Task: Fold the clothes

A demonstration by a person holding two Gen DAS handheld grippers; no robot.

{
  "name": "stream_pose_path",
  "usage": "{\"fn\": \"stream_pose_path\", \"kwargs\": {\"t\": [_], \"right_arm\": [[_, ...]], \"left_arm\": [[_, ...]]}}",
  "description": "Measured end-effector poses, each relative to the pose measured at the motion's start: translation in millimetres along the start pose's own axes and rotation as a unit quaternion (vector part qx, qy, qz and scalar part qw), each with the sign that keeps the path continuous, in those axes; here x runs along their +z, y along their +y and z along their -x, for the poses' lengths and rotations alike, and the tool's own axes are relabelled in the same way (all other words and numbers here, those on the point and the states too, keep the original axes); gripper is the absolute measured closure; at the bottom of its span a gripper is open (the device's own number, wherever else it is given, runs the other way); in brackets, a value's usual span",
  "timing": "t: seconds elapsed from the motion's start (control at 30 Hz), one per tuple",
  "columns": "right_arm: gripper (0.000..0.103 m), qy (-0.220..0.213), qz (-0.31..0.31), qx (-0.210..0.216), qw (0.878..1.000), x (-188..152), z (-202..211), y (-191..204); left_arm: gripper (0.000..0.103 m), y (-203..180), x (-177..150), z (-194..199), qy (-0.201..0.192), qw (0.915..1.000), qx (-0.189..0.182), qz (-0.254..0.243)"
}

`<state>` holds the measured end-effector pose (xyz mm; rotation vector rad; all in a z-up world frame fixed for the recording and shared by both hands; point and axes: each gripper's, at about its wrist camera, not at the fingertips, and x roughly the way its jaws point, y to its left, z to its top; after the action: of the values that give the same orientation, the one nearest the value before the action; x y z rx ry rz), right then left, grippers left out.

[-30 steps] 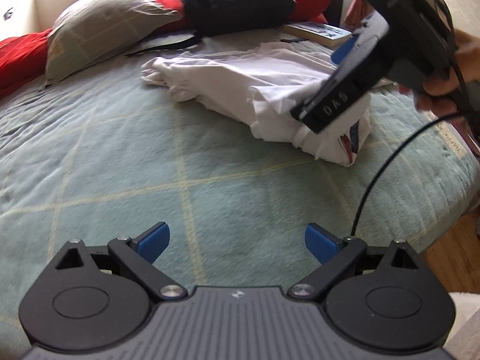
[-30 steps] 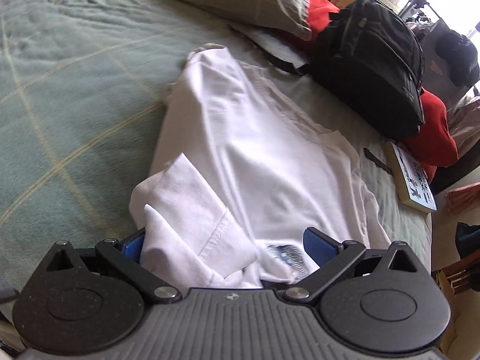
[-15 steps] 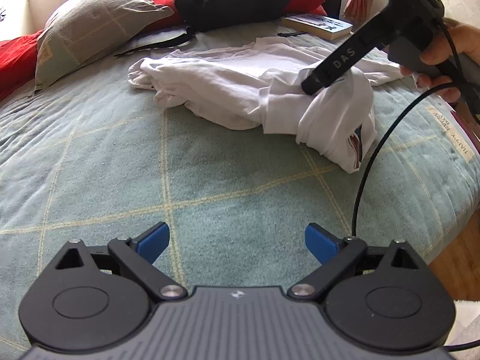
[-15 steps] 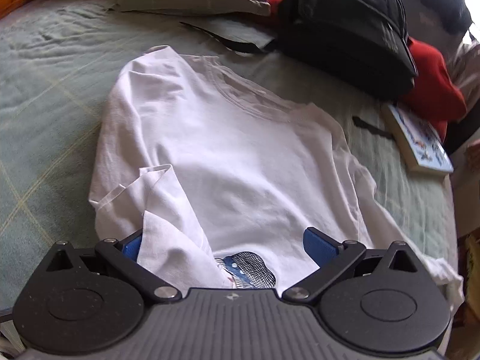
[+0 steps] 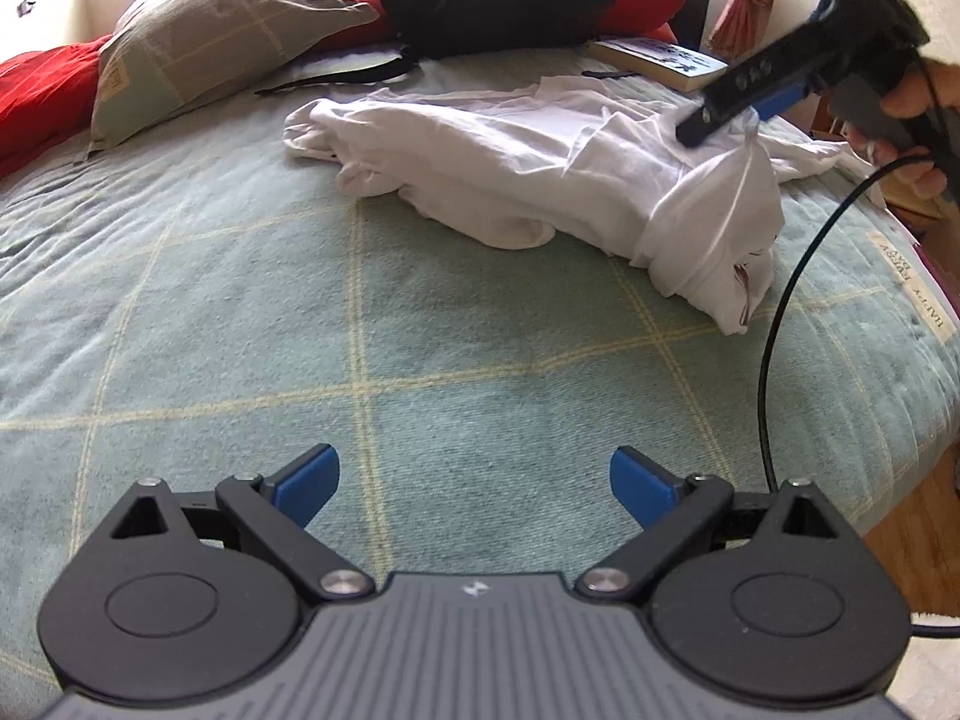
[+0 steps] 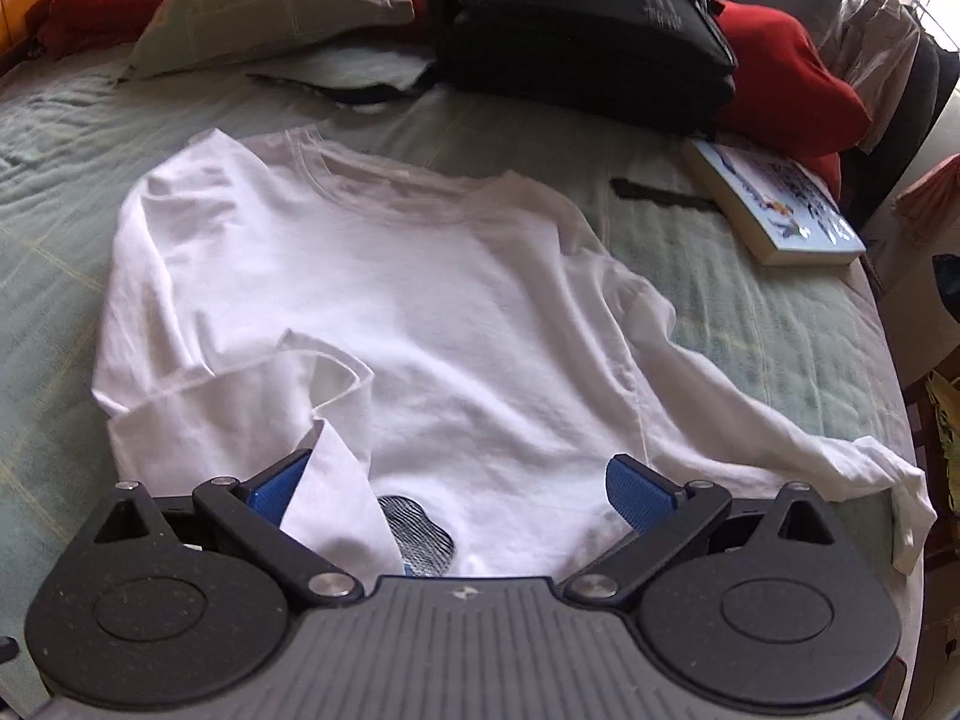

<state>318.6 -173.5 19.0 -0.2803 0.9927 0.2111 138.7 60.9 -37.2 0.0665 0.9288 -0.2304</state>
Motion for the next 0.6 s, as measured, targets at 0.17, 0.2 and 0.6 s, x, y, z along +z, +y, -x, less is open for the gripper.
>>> {"fn": "stream_pose_path", "kwargs": {"t": [0.17,0.2,0.6], "right_arm": [[0.000,-0.054,0.038,0.044,0.997,9.9,38.3,40.8],[0.000,-0.060,0.049,0.059,0.995,10.5,44.2,51.3],[0.000,0.066,0.072,0.275,0.957,-25.4,-5.2,150.7]], "left_arm": [[0.006,5.3,-5.1,5.2,-0.005,0.9999,0.003,0.008],[0.006,6.4,-6.1,6.4,-0.006,0.9999,0.004,0.010],[0.006,28.8,-33.2,9.4,0.013,0.9989,0.035,0.027]]}}
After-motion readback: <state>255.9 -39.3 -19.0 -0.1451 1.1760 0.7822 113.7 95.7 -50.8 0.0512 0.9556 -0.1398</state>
